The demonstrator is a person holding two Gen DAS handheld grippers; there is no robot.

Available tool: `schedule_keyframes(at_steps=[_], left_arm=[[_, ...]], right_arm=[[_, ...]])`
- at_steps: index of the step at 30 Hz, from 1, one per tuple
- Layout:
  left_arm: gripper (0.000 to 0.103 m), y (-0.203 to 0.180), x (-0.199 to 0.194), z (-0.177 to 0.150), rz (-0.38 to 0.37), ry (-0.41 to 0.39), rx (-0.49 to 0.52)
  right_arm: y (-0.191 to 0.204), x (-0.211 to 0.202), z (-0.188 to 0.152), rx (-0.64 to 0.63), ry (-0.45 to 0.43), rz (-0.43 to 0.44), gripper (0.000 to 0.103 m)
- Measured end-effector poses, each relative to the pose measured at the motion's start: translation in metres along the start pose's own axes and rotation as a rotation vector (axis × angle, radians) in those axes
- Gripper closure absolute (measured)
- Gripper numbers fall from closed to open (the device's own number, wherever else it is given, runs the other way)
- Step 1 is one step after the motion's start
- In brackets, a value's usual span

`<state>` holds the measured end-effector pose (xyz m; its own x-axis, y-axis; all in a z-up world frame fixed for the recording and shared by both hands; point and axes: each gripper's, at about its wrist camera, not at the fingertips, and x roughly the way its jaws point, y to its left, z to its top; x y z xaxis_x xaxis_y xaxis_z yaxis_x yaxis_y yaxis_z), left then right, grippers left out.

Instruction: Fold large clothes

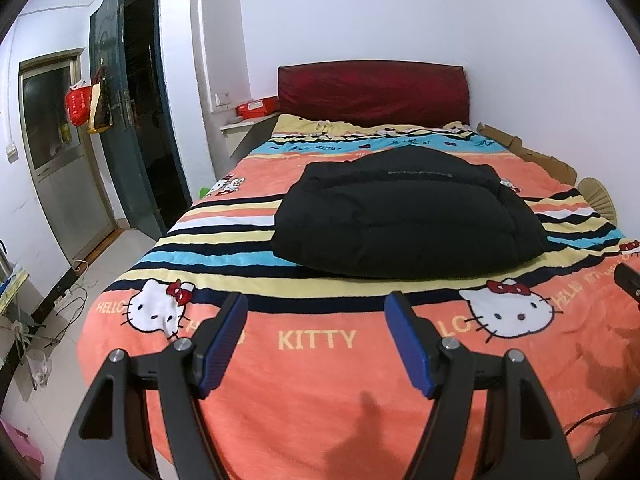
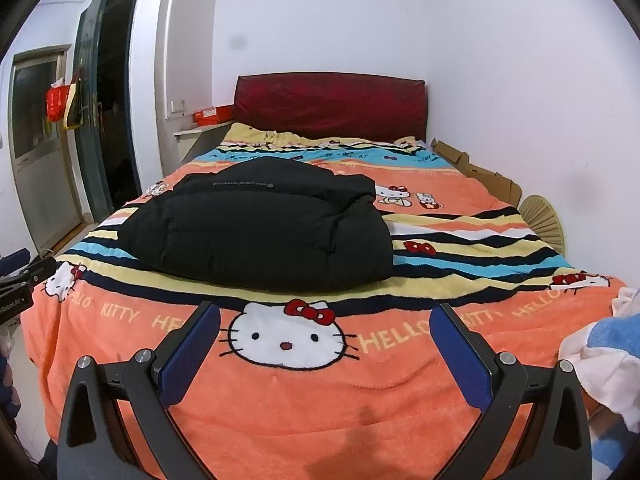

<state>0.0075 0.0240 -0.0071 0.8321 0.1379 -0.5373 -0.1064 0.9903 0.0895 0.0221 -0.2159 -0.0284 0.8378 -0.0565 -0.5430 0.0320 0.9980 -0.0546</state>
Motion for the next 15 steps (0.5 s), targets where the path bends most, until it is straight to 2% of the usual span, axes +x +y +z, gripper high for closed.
schedule_keyframes(at_steps=[15], left_arm=[[0.033, -0.002, 0.011, -0.005, -0.011, 0.019, 0.009]], right_arm=[[-0.002, 0.009, -0.006, 0.001, 0.031, -0.009, 0.000]])
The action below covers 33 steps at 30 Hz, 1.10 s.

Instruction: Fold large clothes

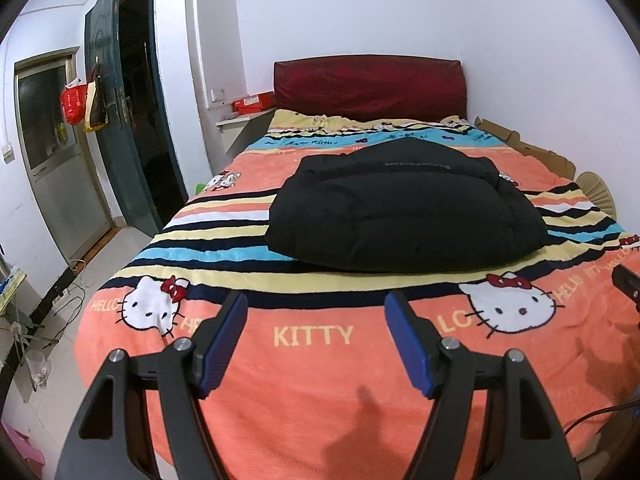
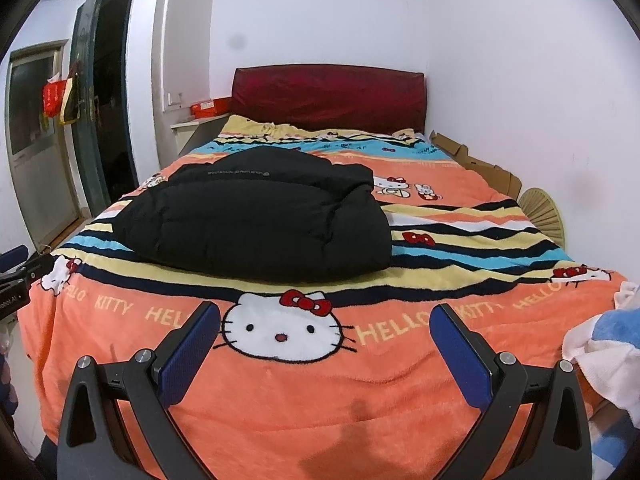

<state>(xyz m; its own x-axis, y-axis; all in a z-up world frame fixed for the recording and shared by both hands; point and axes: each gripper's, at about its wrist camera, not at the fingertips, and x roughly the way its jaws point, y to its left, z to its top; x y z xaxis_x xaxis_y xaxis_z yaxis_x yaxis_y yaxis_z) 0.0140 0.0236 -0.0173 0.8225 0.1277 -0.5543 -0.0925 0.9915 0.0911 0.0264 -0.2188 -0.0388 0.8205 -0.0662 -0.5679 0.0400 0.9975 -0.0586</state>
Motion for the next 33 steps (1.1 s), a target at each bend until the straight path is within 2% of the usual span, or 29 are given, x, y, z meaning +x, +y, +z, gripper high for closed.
schedule_keyframes(at_steps=[33], left_arm=[[0.033, -0.009, 0.059, -0.012, -0.053, 0.116, 0.018]], right_arm=[[-0.016, 0.034, -0.018, 0.041, 0.108, -0.033, 0.000]])
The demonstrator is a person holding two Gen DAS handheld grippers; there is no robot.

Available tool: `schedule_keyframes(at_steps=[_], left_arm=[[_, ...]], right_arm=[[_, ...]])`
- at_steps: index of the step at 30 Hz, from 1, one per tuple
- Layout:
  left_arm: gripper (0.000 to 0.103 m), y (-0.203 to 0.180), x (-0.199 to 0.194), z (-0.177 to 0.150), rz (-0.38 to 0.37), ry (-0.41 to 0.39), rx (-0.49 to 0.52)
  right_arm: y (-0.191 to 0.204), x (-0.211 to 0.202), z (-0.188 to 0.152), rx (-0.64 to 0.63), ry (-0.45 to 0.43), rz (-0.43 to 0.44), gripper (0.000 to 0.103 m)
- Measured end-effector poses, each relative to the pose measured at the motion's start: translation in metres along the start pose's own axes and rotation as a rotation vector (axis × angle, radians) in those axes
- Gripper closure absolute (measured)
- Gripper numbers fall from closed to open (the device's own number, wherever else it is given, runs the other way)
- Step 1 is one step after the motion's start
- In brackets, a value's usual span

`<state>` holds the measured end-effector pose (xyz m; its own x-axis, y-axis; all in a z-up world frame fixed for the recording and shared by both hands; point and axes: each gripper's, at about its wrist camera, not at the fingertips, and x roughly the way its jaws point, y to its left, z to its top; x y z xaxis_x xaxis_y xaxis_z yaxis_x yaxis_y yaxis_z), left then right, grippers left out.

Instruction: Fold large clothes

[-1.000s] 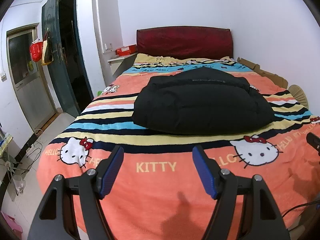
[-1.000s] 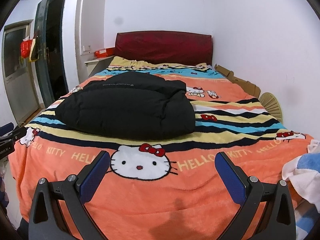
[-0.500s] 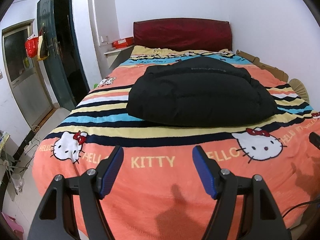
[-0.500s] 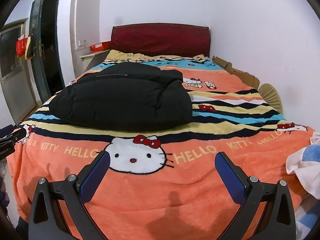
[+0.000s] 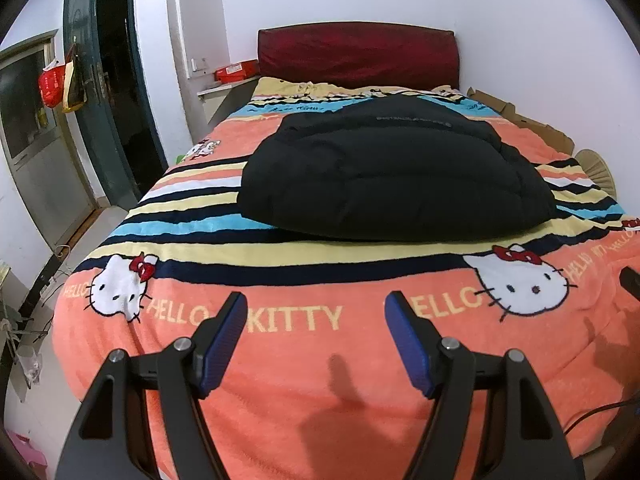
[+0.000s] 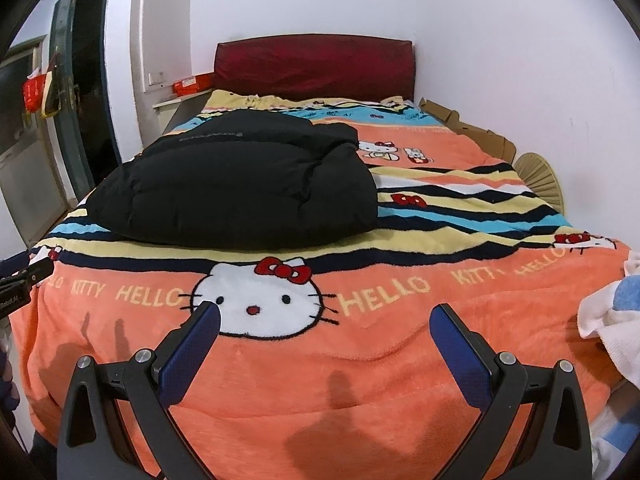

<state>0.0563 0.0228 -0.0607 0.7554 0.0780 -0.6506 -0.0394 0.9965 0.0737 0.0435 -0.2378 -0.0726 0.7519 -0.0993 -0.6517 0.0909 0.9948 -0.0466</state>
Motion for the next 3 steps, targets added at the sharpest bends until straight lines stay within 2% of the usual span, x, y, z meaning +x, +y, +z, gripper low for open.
schedule_keyframes(at_steps=[3], left_arm=[[0.033, -0.0011, 0.0030, -0.0005, -0.004, 0.008, 0.000]], right_arm=[[-0.0017, 0.0026, -0.0005, 0.006, 0.006, -0.004, 0.000]])
